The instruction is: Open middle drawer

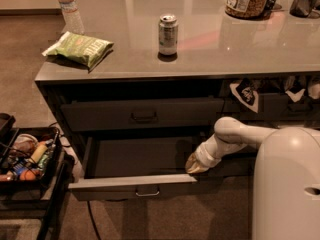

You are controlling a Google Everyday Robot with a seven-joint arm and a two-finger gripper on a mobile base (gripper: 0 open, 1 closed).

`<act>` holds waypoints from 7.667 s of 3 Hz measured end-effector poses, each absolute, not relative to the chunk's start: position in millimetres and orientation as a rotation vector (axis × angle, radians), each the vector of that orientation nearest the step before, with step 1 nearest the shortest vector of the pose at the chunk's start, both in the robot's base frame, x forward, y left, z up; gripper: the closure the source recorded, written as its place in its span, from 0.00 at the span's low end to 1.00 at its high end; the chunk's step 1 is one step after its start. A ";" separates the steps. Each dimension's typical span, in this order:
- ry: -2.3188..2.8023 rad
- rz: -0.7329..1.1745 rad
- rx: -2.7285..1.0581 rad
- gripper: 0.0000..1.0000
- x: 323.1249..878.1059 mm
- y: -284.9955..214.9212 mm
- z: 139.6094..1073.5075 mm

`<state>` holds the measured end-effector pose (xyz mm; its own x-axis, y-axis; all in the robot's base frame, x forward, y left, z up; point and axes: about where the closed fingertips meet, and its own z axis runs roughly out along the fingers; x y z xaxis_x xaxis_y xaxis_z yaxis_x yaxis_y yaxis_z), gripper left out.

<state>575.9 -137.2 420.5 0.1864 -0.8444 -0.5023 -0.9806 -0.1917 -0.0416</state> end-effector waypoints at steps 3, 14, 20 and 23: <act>1.811 0.796 -2.021 1.00 492.2 -100.9 432.3; 1.644 0.922 -1.988 1.00 391.0 -61.0 407.3; 1.636 0.995 -1.711 1.00 527.4 -82.5 404.6; 1.704 0.913 -1.725 0.81 527.1 -83.3 422.6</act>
Offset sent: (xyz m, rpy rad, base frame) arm -0.0935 0.0284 0.0199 0.0933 0.1354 -0.0773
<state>527.1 -83.3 422.6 -0.0310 -0.6263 -0.7790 -0.9955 -0.0508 0.0805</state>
